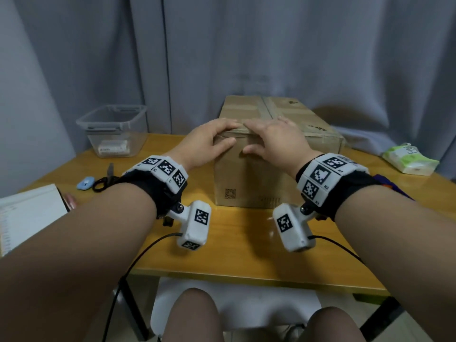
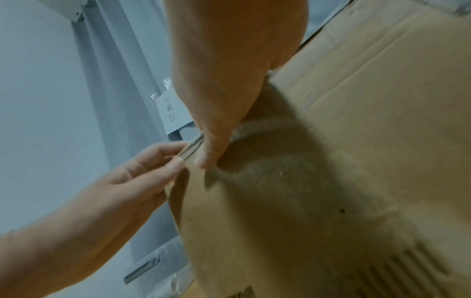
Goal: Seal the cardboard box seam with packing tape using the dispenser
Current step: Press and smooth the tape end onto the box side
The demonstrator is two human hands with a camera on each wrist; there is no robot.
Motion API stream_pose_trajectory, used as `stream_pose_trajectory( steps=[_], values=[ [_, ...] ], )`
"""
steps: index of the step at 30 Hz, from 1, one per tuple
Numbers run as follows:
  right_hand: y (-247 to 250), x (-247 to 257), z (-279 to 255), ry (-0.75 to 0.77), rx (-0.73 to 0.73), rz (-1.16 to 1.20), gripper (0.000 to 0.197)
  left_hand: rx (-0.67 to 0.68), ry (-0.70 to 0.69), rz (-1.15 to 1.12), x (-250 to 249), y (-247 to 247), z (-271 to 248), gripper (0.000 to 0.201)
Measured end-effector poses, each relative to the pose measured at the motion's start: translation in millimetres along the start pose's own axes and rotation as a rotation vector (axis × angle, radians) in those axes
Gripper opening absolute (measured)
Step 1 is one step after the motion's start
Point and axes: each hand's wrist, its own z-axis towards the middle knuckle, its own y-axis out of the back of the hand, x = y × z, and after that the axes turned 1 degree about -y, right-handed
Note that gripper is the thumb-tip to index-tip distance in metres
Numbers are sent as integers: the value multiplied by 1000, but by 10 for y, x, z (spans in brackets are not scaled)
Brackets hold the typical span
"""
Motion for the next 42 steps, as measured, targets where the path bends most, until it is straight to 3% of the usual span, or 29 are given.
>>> stream_pose_trajectory(
  steps=[2, 5, 8, 10, 18, 22, 26, 28, 30, 32, 35, 39, 42],
  values=[
    [45, -86, -29, 23, 1, 33, 55, -61, 114, -134, -48, 25, 44, 31],
    [87, -233, -63, -84, -41, 33, 51, -265, 229, -378, -80, -63, 78, 29],
    [41, -355, -135, -249, -109, 12, 57, -371, 239, -450, -92, -207, 23, 20],
    [-8, -358, -165, -278, -119, -6, 56, -377, 211, -440, -66, -245, -4, 17],
    [-44, -383, -288, -214, -86, -61, 57, -234, 101, -113, -60, -172, -112, 20],
    [-20, -376, -277, -210, -59, -54, 62, -195, 124, 360, -393, -72, 175, 36],
    [32, -421, -312, -139, -1, -90, 76, 36, 30, 407, -557, -290, 527, 43],
    [58, -473, -341, -102, -10, -79, 71, 62, -8, 507, -494, -432, 541, 54],
    [79, -548, -374, -87, -33, -35, 60, 3, -38, 602, -467, -485, 511, 68],
    [88, -610, -428, -78, -57, 6, 55, 20, -59, 676, -459, -499, 497, 70],
    [100, -664, -506, -40, -95, 43, 59, 103, -58, 731, -472, -460, 519, 64],
    [123, -785, -576, -58, -136, 95, 70, 163, -99, 702, -609, -371, 632, 78],
    [160, -906, -576, -118, -135, 108, 70, 167, -112, 517, -774, -449, 783, 59]
  ],
)
